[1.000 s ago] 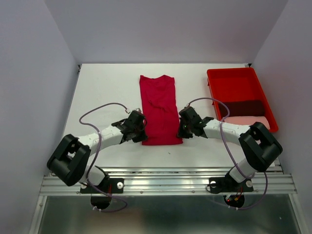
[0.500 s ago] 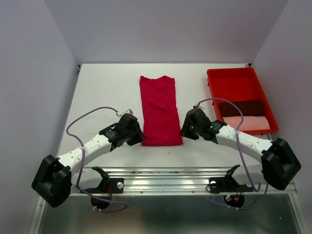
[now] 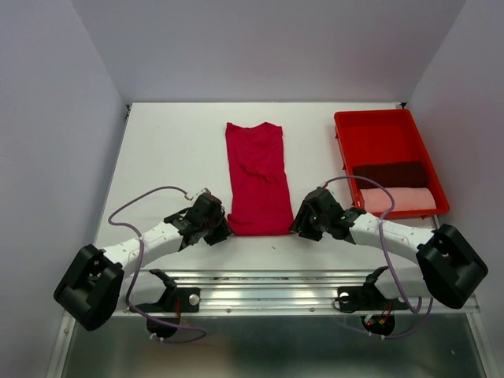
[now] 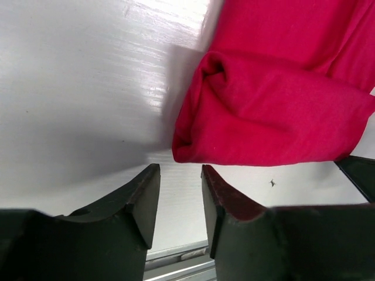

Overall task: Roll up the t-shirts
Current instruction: Roll the T-shirt to the center of the board.

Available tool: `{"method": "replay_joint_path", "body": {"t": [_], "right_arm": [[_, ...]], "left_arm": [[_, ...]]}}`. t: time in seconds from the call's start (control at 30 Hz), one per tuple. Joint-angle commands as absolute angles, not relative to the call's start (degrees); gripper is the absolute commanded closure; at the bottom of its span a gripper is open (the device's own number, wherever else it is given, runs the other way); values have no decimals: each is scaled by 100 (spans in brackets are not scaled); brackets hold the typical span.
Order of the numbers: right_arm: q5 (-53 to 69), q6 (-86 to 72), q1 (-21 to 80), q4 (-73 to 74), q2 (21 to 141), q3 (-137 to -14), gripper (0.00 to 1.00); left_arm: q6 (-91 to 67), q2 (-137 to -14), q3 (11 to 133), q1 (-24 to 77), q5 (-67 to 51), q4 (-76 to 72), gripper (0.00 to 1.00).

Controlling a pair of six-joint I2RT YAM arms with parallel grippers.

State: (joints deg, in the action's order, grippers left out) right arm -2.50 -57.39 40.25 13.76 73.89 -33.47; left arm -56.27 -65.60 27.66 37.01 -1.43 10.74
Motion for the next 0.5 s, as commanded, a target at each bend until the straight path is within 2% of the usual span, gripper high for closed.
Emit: {"method": "replay_joint_path", "body": {"t": [0.0, 0.2, 0.27, 0.4, 0.47], "right_arm": [[-97, -5985, 4069, 756, 7532, -3226, 51], [-211, -5994, 4069, 685, 7646, -3243, 62], [-229, -5977, 4069, 686, 7682, -3261, 66], [-290, -5950, 4069, 694, 7682, -3287, 83], [-299, -5941, 4069, 686, 7682, -3305, 88]], "left_arm": [[-5774, -6741, 2637, 3700, -79, 686, 57], [-5792, -6873, 2602, 3700, -62, 580, 62], [-5783, -6891, 2619, 3709, -62, 580, 67], [-5783, -6899, 2646, 3700, 121, 580, 81], [-5792, -6882, 2663, 3700, 141, 589, 85]]}}
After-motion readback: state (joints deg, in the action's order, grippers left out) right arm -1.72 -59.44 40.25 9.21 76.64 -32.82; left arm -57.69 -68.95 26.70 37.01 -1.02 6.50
